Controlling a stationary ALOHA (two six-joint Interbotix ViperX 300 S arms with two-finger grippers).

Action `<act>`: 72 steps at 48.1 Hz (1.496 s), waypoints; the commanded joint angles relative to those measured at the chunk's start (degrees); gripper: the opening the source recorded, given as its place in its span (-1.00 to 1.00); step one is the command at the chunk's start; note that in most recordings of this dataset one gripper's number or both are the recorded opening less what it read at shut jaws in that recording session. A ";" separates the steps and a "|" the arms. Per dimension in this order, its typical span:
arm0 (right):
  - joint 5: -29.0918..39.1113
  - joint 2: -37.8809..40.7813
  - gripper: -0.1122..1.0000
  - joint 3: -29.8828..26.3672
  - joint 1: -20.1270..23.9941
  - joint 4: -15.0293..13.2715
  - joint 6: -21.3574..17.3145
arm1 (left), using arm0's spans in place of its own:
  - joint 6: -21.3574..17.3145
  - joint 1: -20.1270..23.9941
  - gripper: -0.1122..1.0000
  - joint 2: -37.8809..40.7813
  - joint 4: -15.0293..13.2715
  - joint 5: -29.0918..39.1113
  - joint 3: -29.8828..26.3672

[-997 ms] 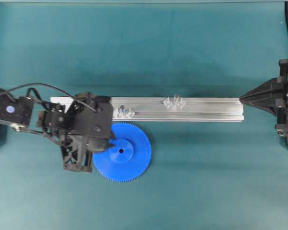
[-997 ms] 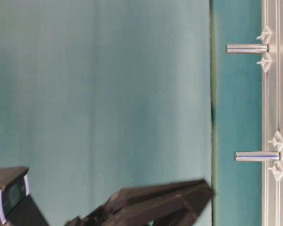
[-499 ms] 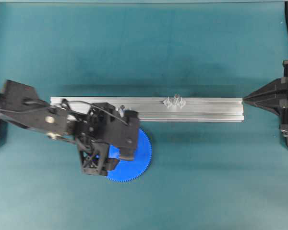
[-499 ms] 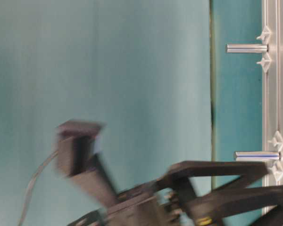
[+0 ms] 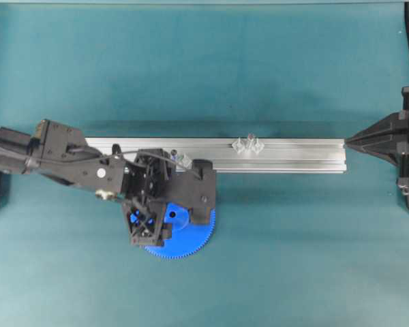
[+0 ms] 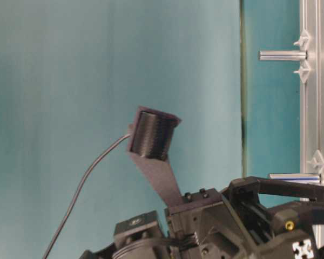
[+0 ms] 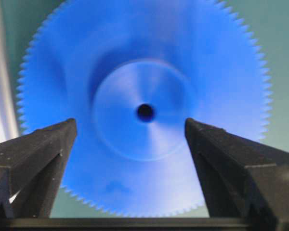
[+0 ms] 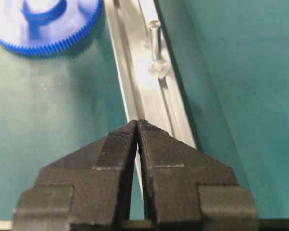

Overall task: Insert the large gear onto the shaft.
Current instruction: 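Lower the left gripper and close it on the blue gear's hub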

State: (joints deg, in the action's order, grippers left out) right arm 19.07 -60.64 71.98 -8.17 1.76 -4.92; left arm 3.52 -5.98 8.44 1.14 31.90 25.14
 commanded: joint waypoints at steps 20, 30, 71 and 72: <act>-0.70 0.09 -0.55 0.09 0.18 0.09 -0.62 | -0.09 0.09 0.88 0.79 0.09 0.26 -2.90; -0.70 -0.88 -0.55 0.18 0.26 0.09 -0.70 | 0.62 -0.26 0.88 1.76 0.09 0.44 -3.69; -0.62 -2.29 -0.55 1.14 0.18 0.09 -0.70 | 3.96 -2.11 0.88 3.43 0.09 2.11 -4.83; -0.70 -2.29 -0.55 1.14 0.26 0.00 -0.70 | 4.13 -2.02 0.88 3.43 0.09 2.11 -4.83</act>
State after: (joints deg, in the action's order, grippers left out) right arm 18.81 -63.28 73.83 -8.00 1.76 -5.10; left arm 7.29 -7.38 12.39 1.14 34.10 21.36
